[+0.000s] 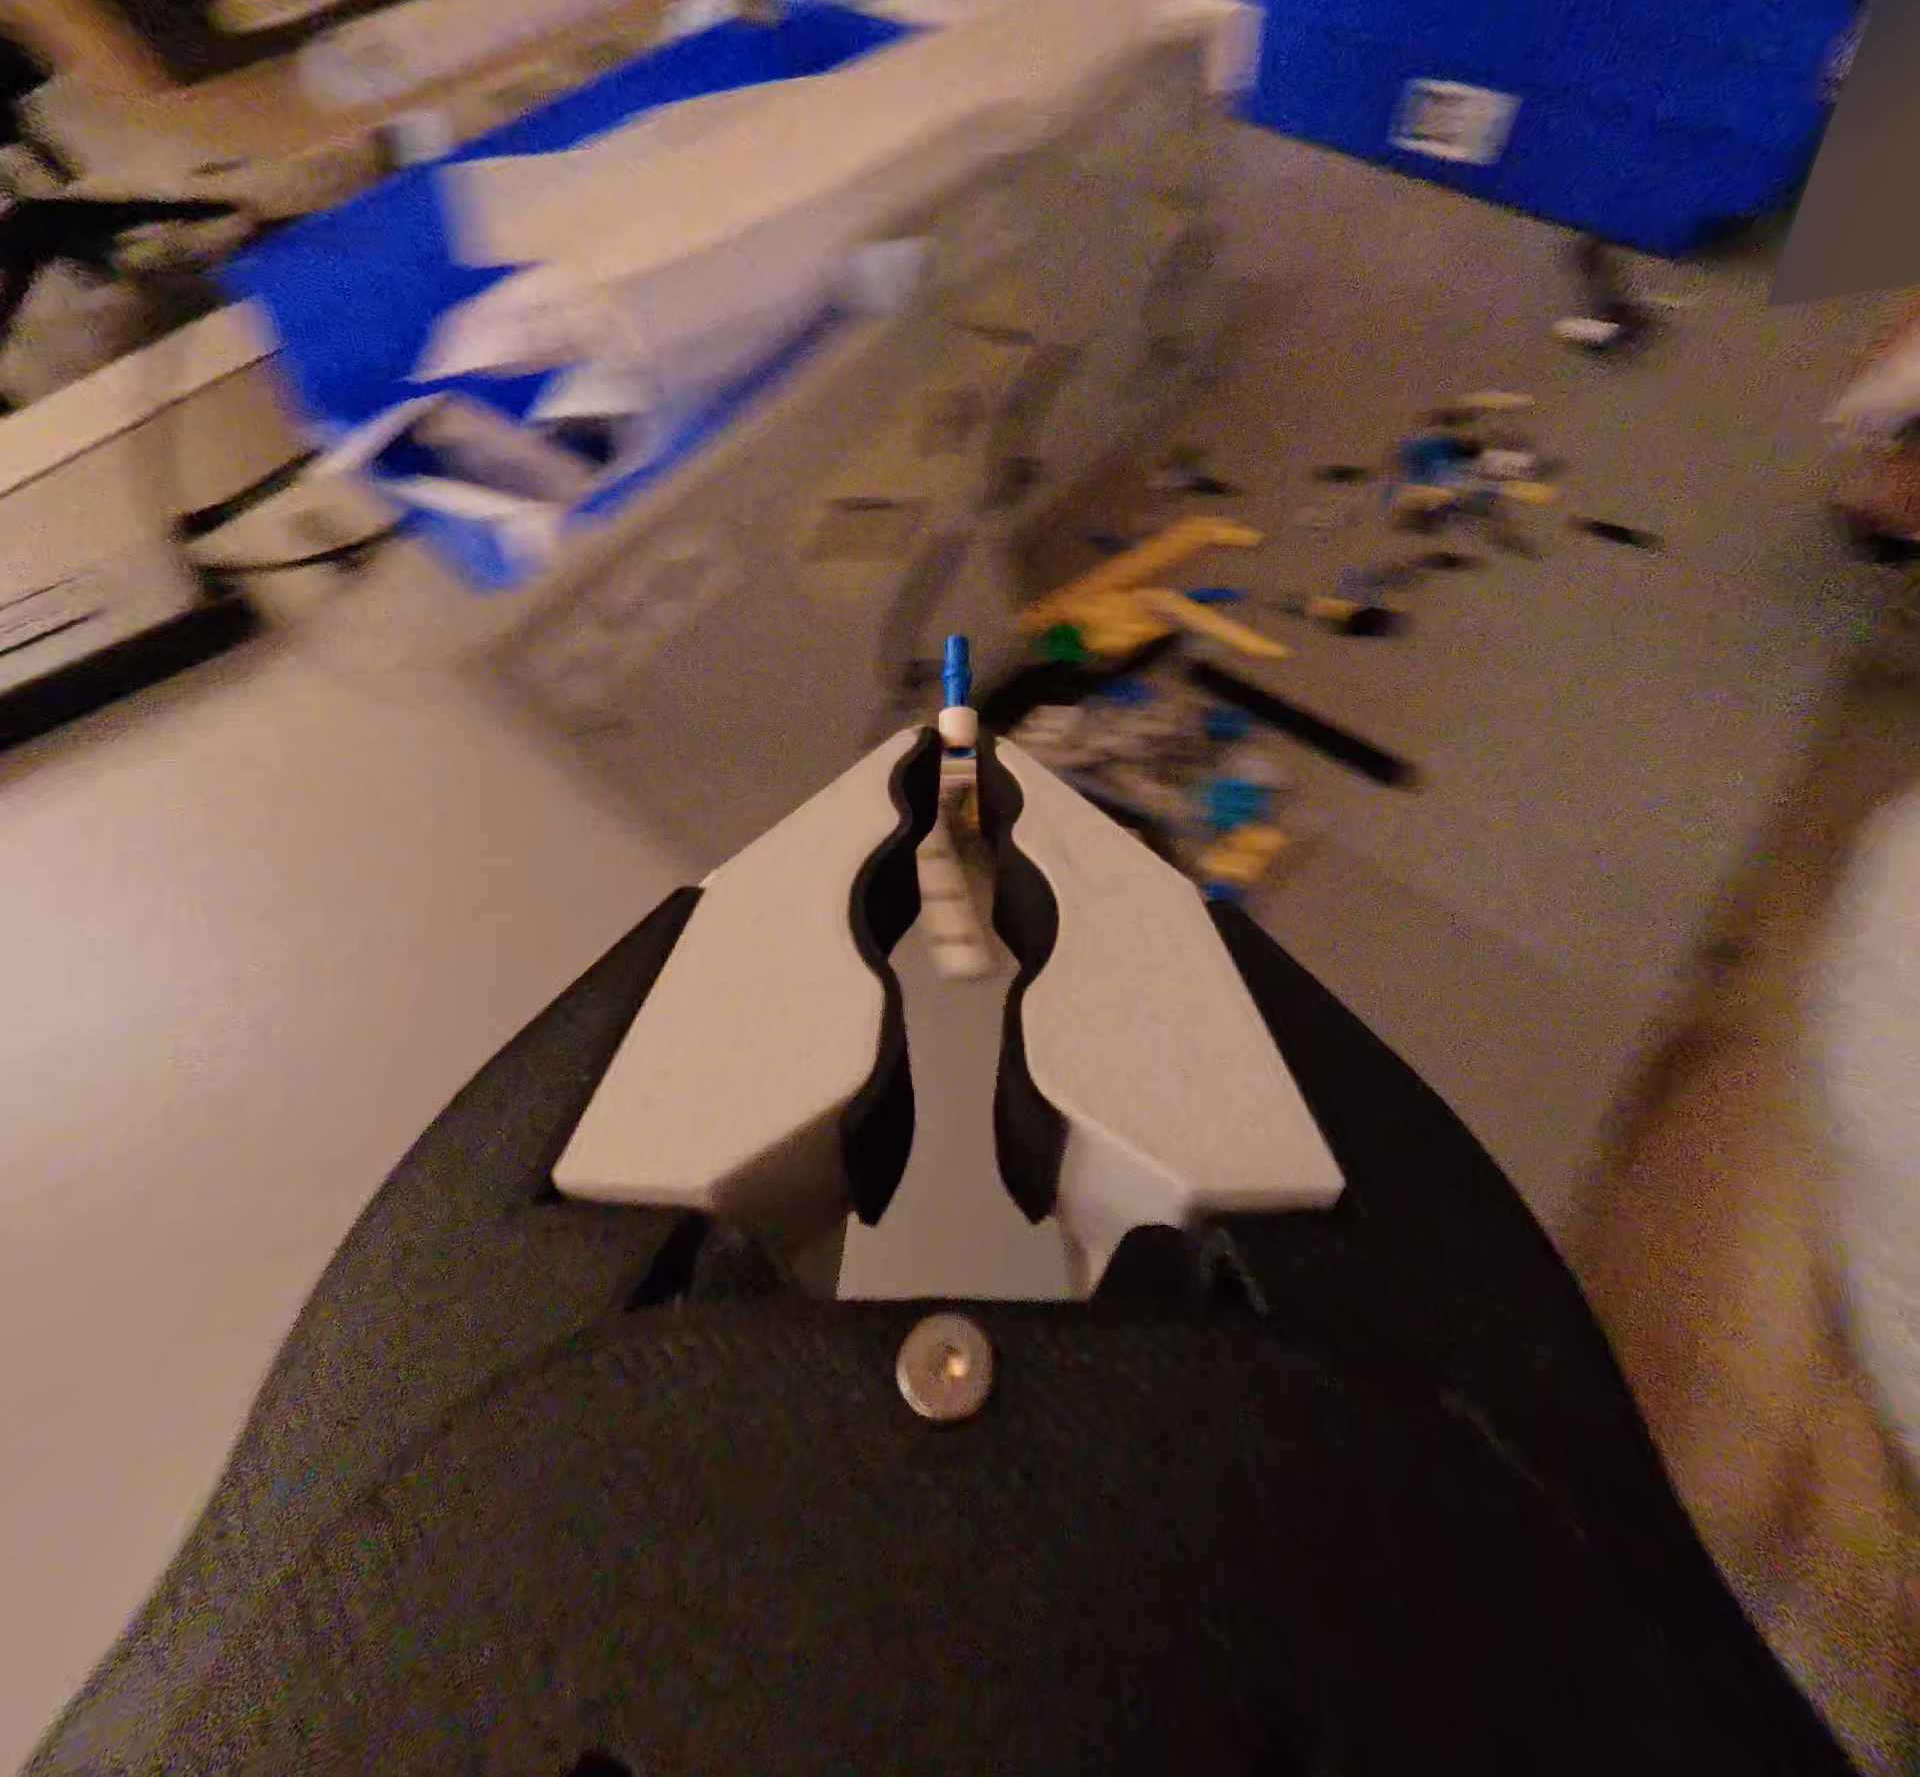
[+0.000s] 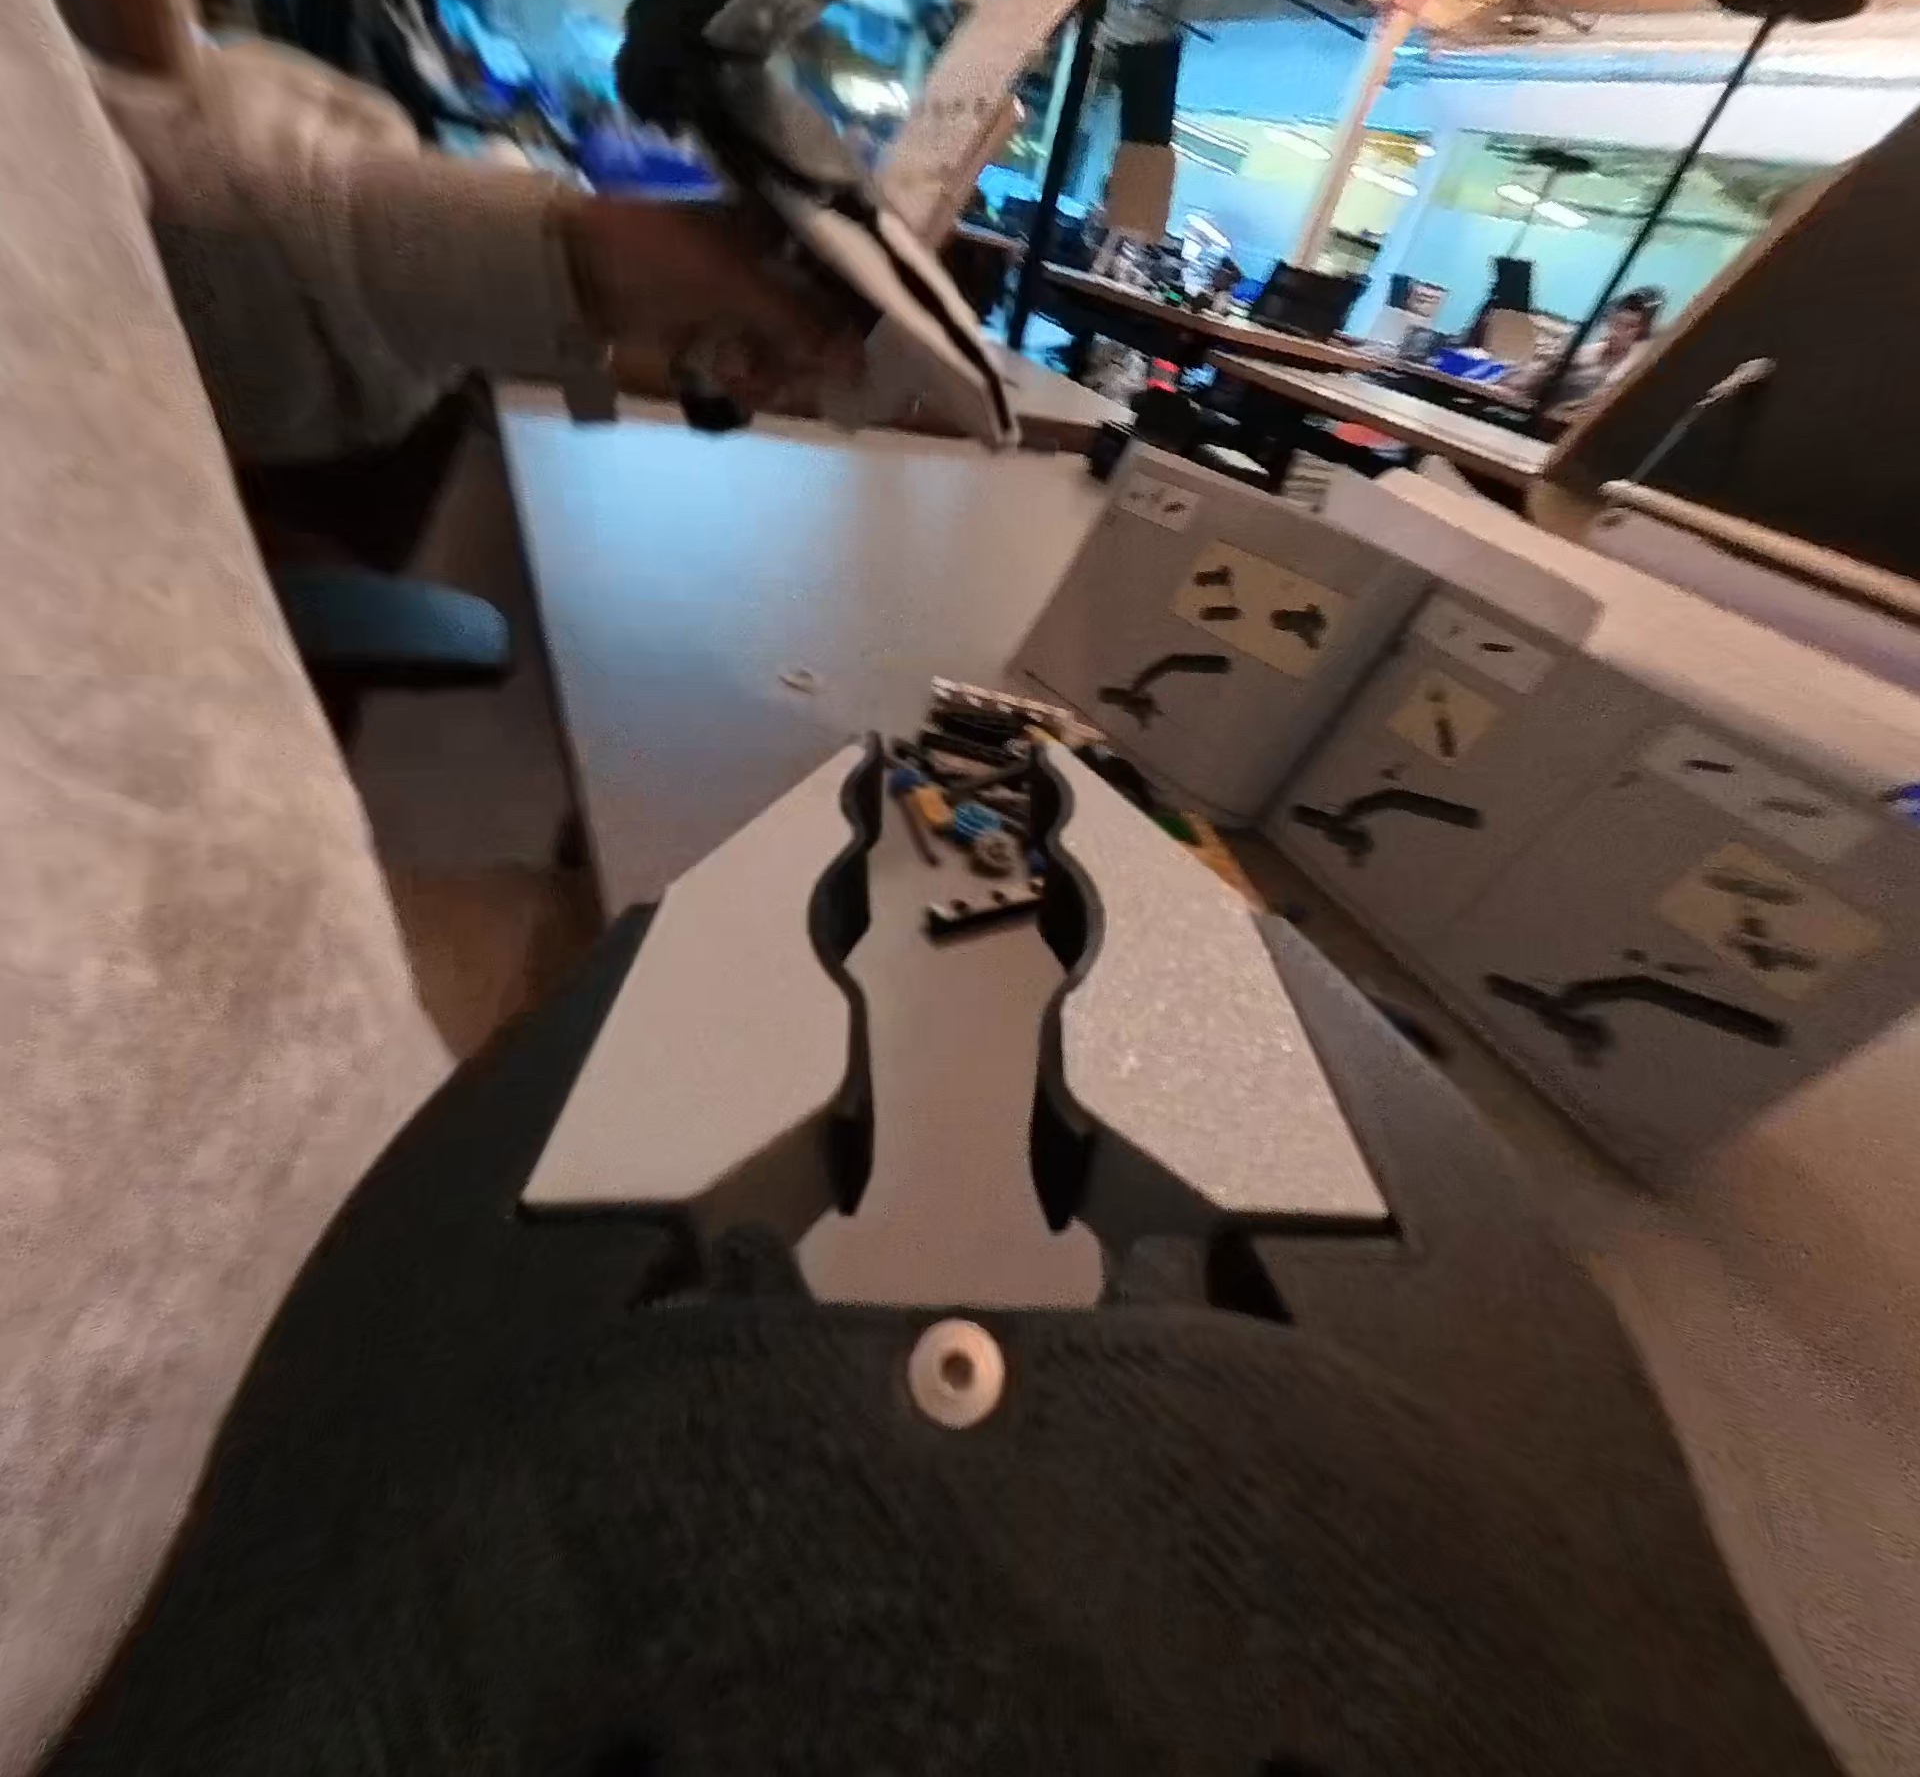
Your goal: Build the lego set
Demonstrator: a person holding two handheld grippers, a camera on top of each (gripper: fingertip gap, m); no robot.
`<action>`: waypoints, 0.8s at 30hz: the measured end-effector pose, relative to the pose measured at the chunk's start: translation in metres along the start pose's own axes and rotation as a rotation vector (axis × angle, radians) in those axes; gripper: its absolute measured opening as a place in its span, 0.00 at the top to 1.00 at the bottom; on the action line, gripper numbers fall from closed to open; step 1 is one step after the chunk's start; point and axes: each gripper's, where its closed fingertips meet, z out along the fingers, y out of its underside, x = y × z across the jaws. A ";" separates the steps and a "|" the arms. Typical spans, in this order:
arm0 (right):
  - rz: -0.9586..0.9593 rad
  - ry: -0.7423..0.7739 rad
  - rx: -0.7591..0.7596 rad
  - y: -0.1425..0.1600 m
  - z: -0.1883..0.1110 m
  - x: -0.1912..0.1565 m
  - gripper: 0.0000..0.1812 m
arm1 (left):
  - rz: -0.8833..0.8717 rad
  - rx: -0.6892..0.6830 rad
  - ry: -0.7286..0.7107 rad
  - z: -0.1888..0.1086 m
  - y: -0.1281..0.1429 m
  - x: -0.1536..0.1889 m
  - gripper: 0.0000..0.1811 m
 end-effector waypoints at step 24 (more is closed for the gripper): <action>0.474 -0.580 -0.158 0.008 -0.088 -0.134 0.98 | -0.380 -0.074 1.005 -0.010 0.032 0.340 0.98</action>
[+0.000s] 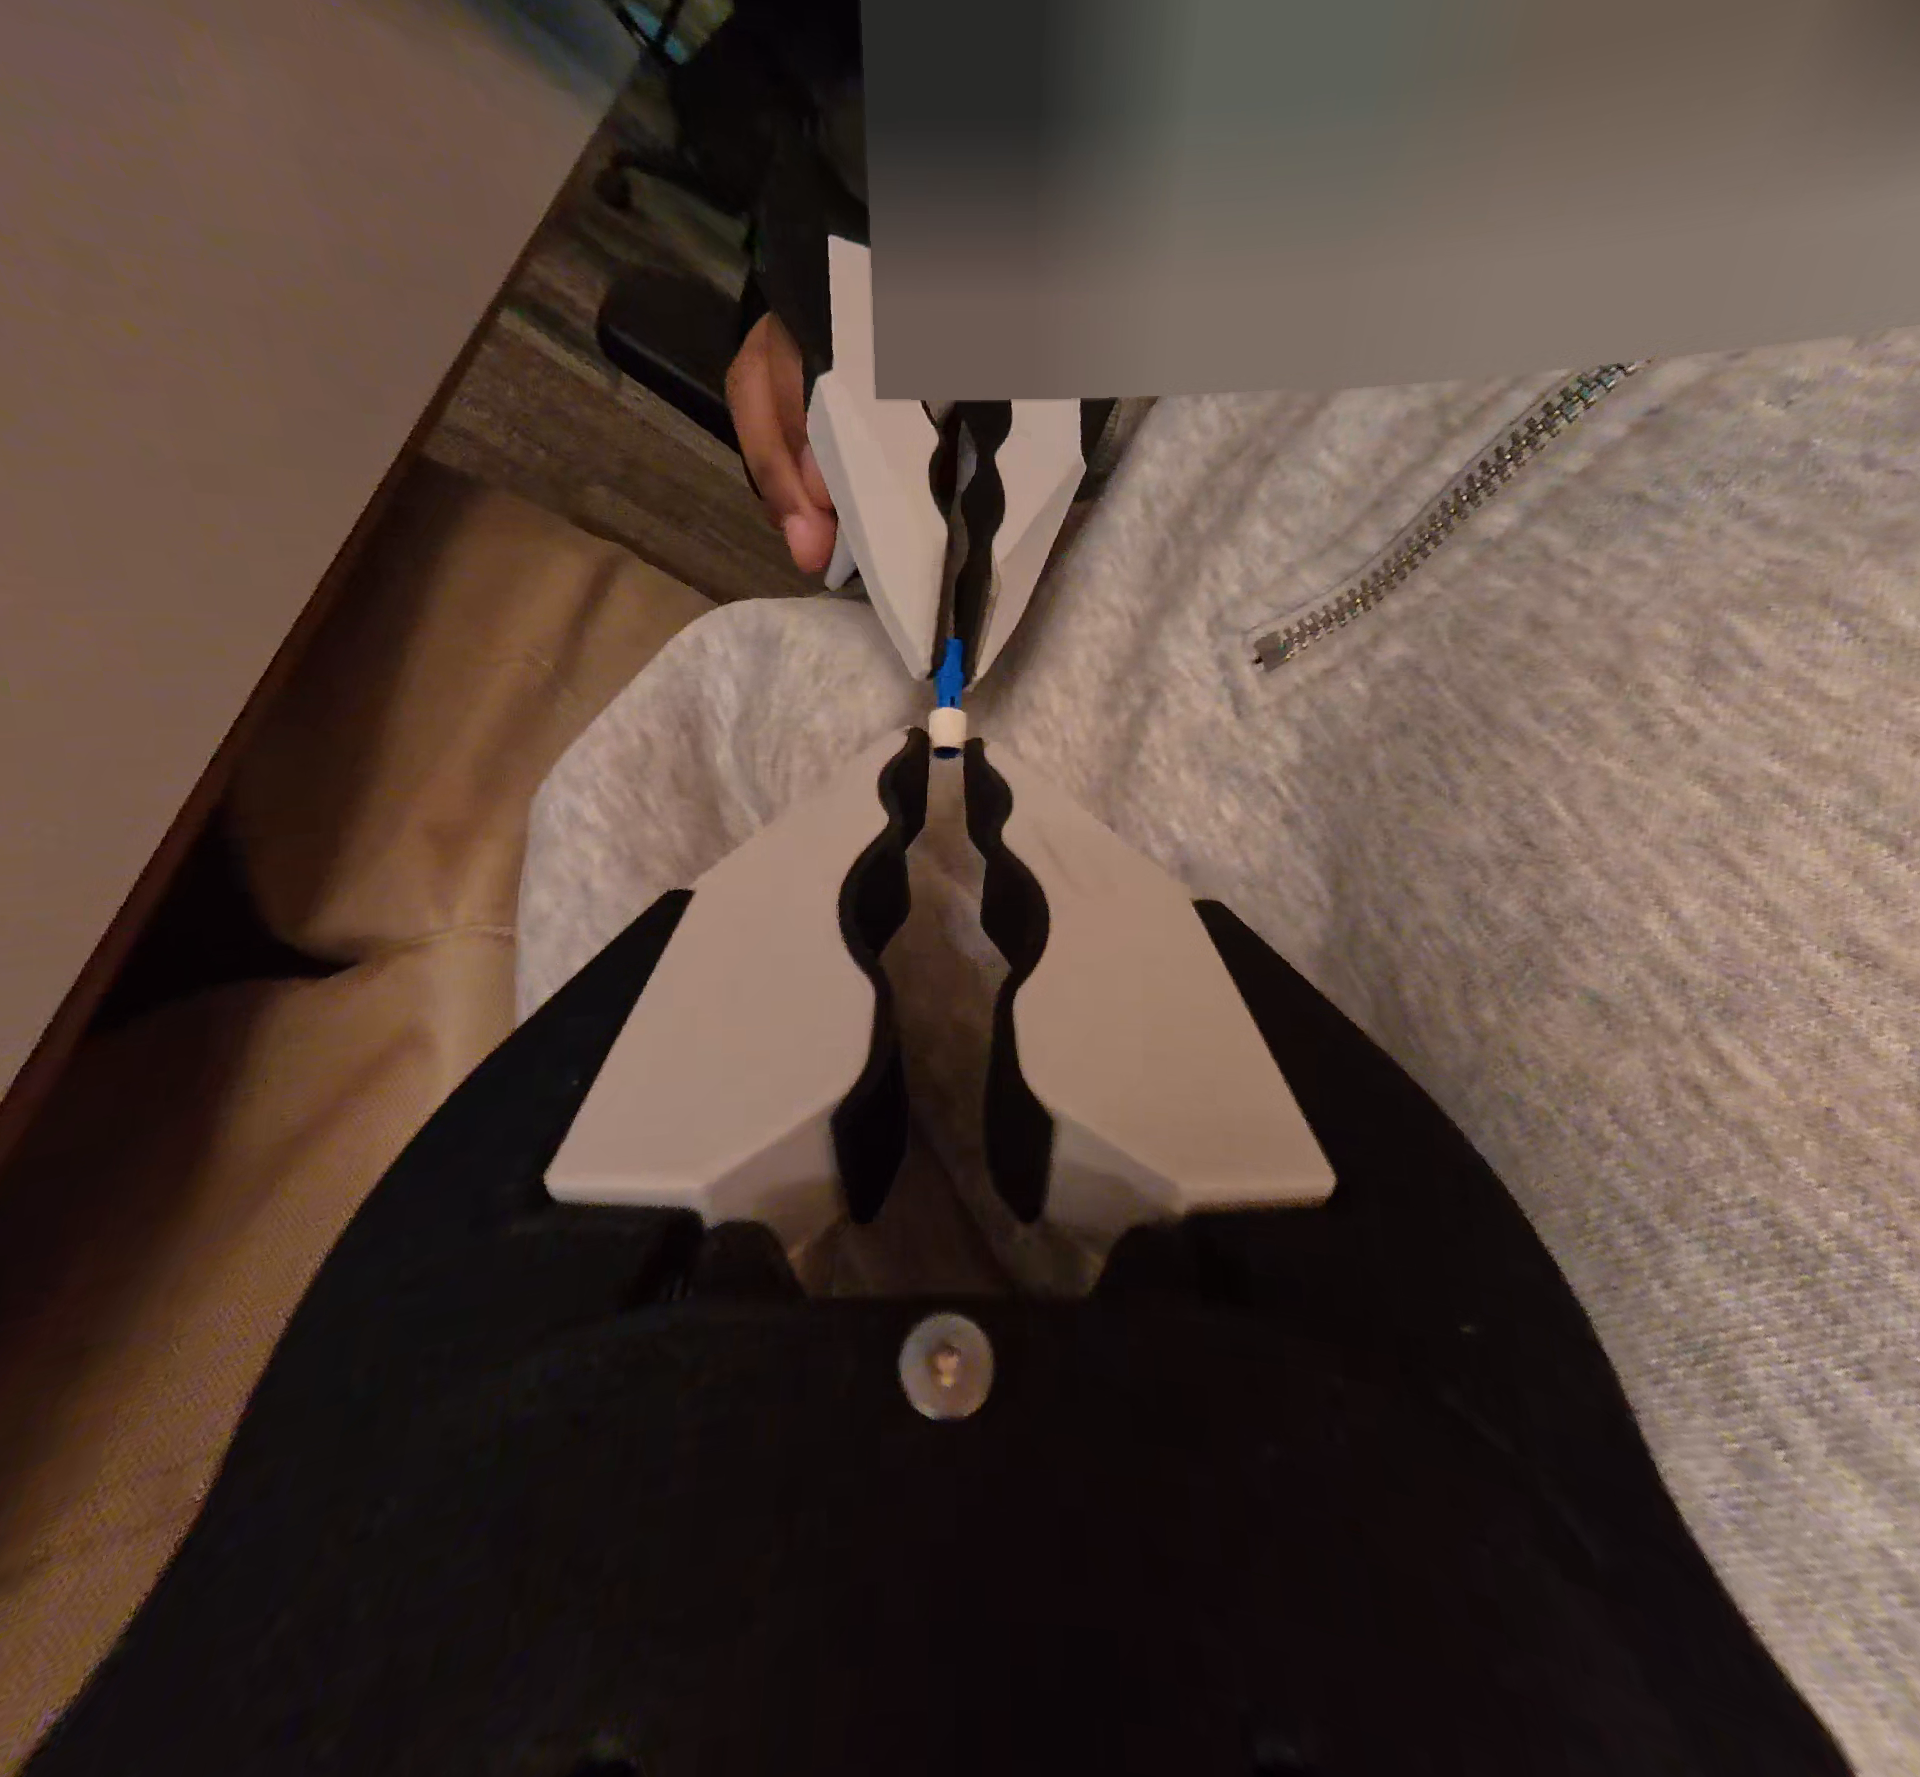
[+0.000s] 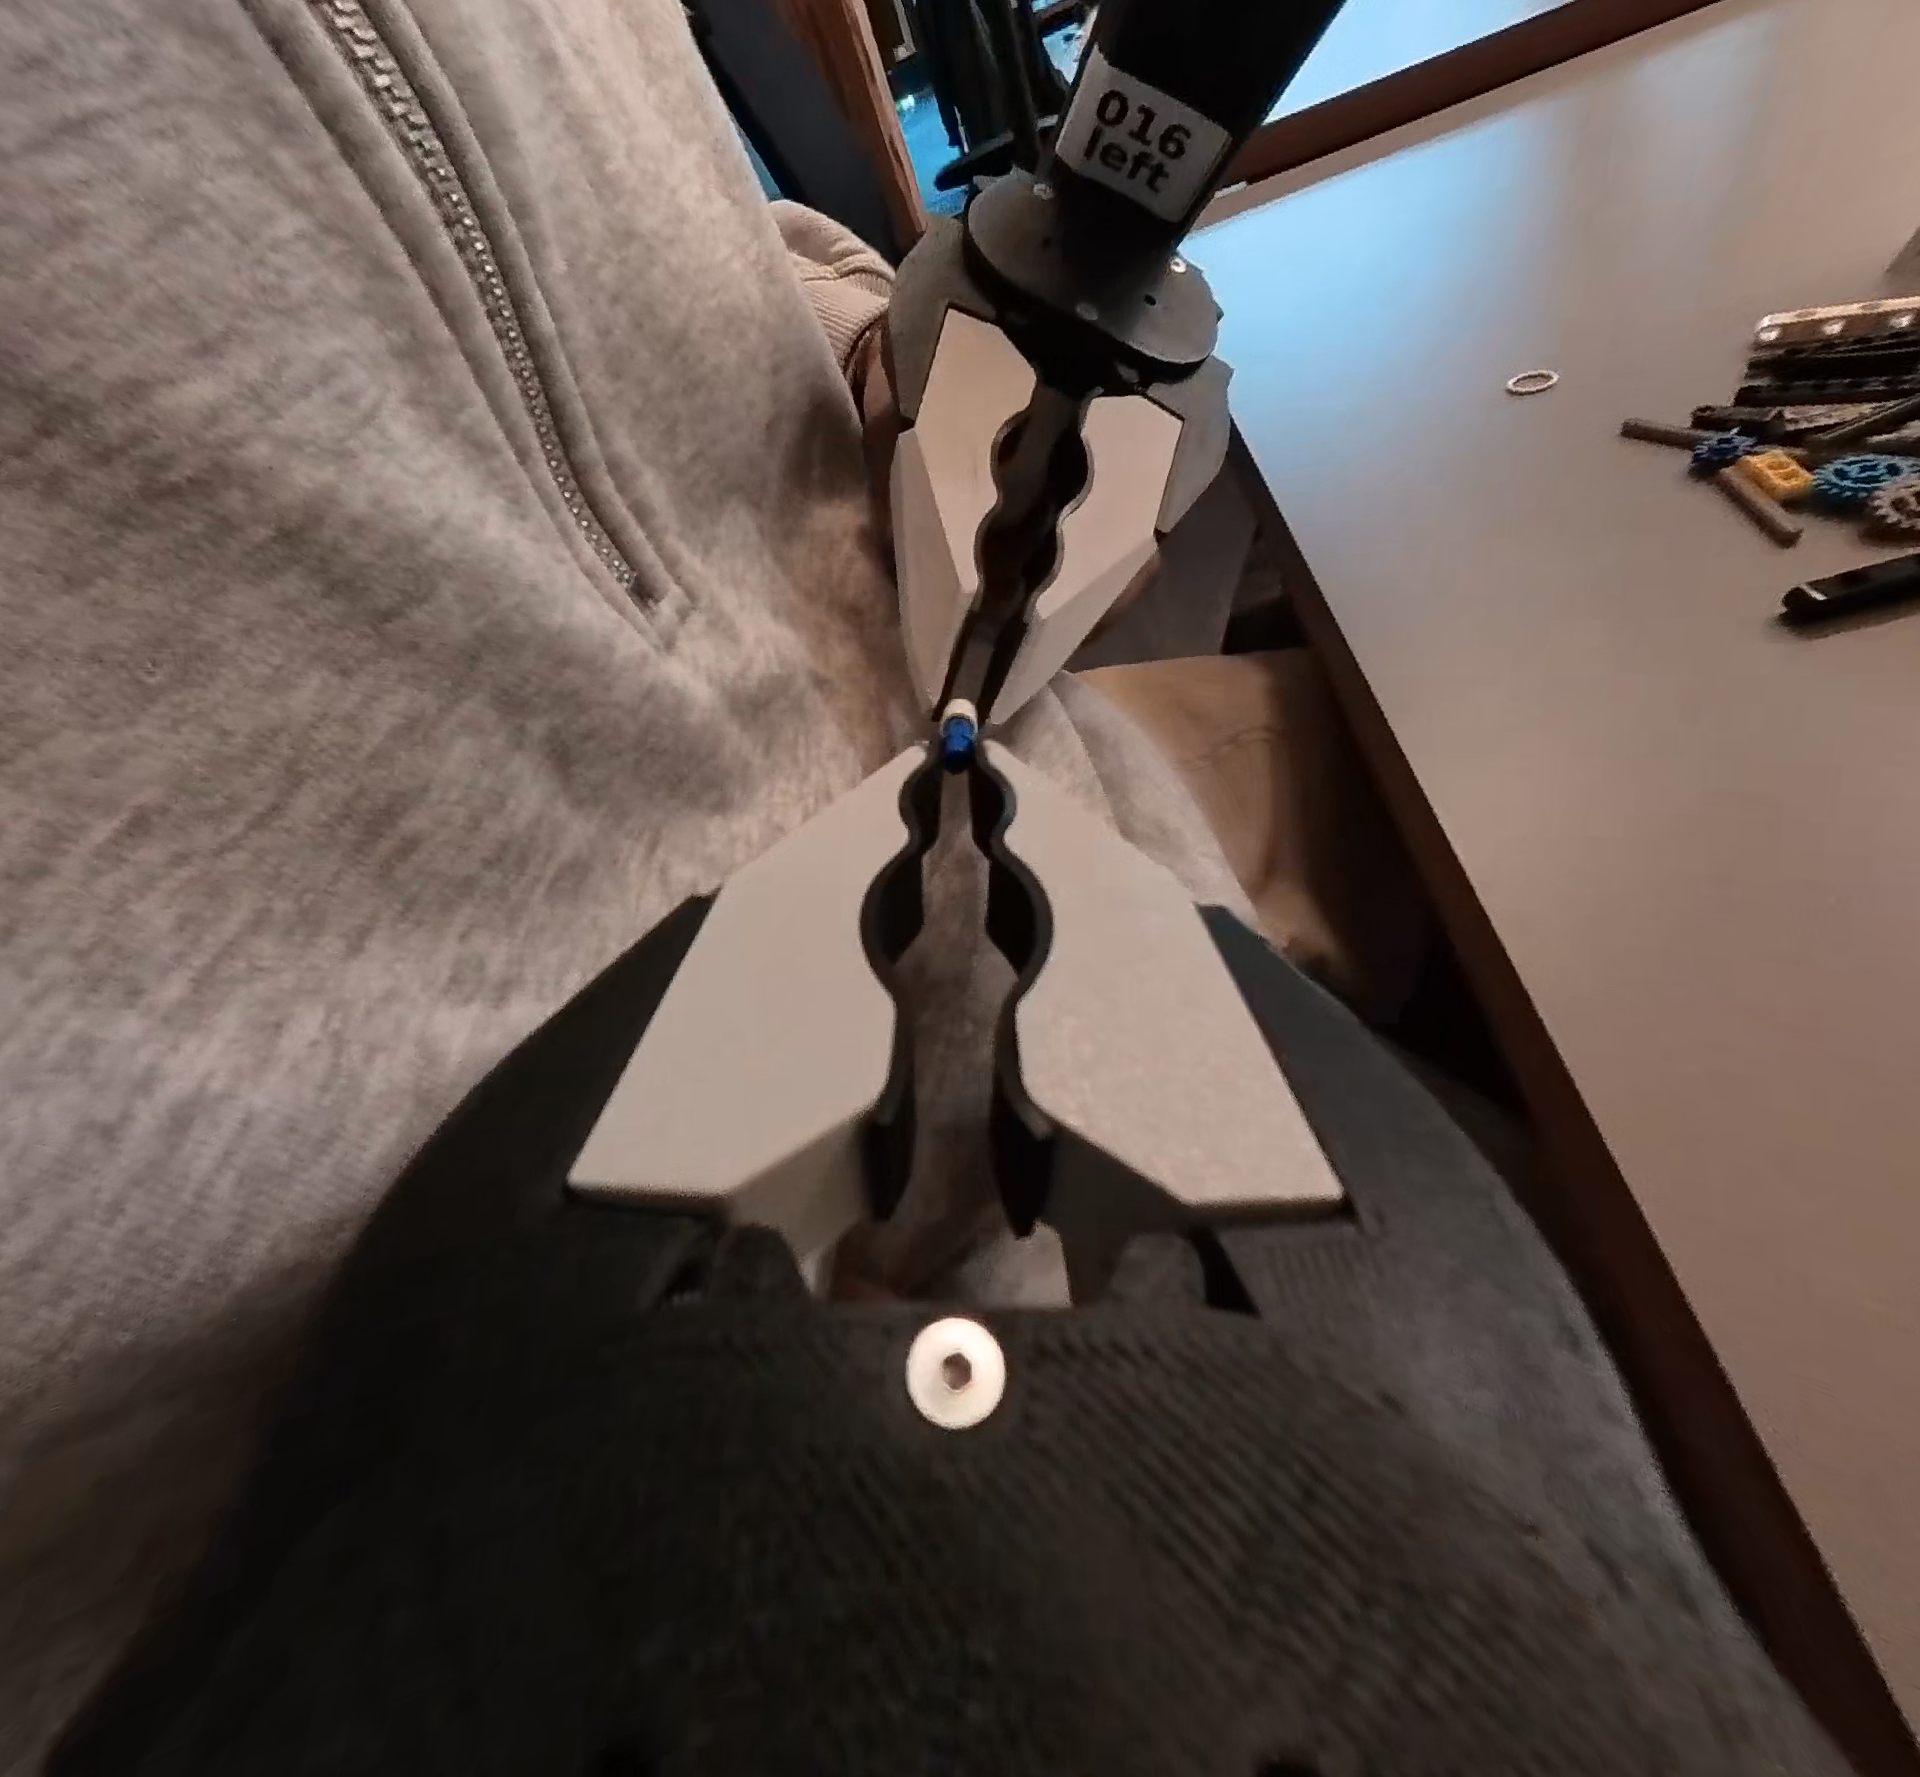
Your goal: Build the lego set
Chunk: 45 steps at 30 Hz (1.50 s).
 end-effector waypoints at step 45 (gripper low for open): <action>0.112 0.108 0.030 0.009 0.002 -0.002 0.99 | -0.089 0.049 0.001 0.001 0.003 0.003 0.97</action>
